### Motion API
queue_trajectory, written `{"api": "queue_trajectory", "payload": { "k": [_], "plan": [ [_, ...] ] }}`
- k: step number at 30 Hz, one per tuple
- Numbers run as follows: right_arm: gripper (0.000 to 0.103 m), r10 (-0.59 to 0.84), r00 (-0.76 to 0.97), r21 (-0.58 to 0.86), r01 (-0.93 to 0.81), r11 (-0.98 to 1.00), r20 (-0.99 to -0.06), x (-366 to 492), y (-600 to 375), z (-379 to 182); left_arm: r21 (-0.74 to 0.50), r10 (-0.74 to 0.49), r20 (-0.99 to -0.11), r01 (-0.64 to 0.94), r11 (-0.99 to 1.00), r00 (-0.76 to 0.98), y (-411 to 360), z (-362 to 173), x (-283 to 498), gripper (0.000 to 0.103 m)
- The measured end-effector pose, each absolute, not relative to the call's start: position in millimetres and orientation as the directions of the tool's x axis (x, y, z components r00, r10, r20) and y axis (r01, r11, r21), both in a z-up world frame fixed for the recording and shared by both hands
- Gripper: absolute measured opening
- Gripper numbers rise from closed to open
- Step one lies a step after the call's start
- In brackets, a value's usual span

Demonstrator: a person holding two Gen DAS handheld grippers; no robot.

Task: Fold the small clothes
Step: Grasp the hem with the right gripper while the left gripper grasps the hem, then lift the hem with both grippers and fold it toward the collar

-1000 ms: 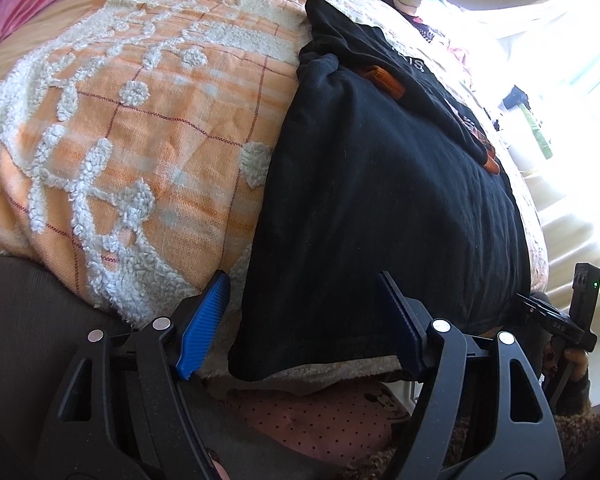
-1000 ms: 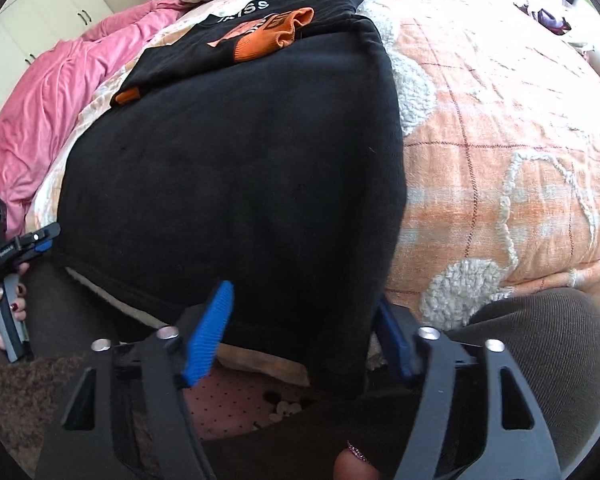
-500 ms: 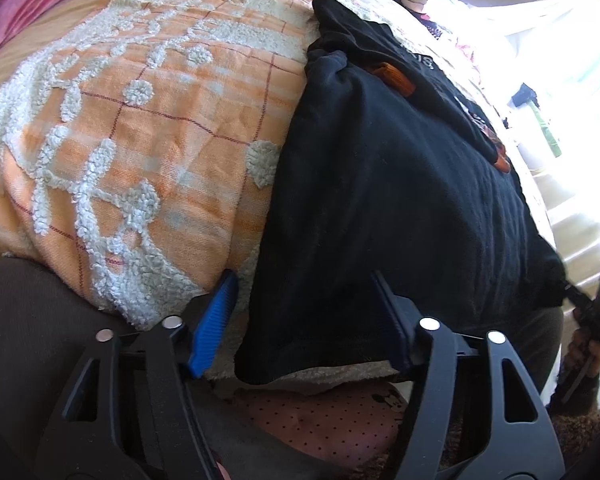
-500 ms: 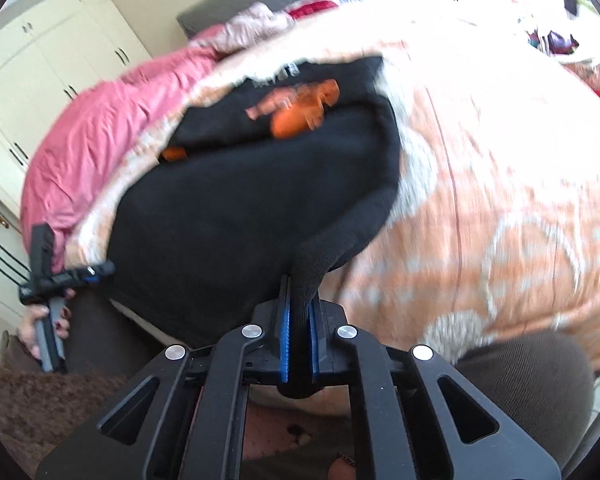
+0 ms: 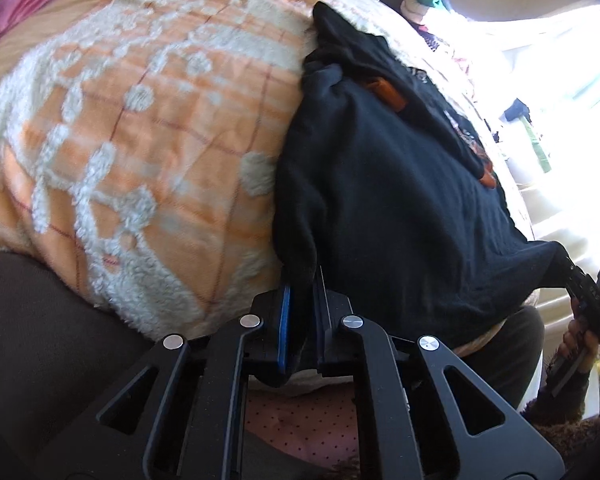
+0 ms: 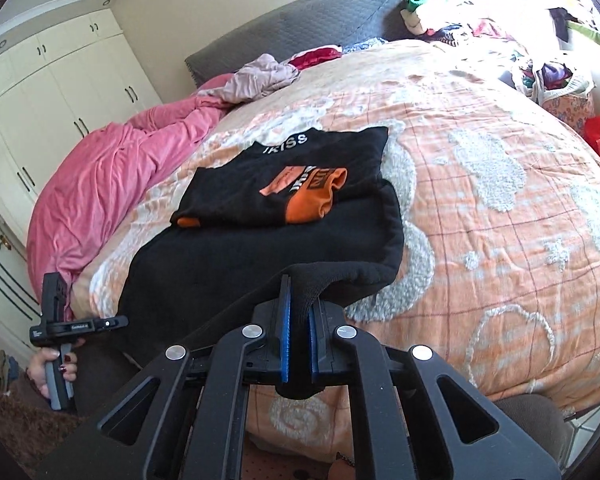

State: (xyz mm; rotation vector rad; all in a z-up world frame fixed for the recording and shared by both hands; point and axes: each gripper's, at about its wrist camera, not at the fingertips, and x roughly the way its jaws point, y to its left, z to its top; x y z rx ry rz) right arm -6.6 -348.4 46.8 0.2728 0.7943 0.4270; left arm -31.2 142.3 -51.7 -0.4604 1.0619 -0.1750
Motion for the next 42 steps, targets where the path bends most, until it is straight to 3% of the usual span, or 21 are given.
{"api": "queue_trajectory", "payload": {
  "k": [20,42],
  "plan": [
    [0.006,0.41,0.746,0.361,-0.241,0.901,-0.525,26,-352,79,-0.52,-0.373,-0.628,-0.012,0.854,0.683,155,35,8,0.002],
    [0.006,0.347,0.788,0.285,-0.226,0.932,-0.508,102,-340,98,-0.502,-0.32,-0.587,-0.024,0.864,0.744,146,72,92,0.002]
  ]
}}
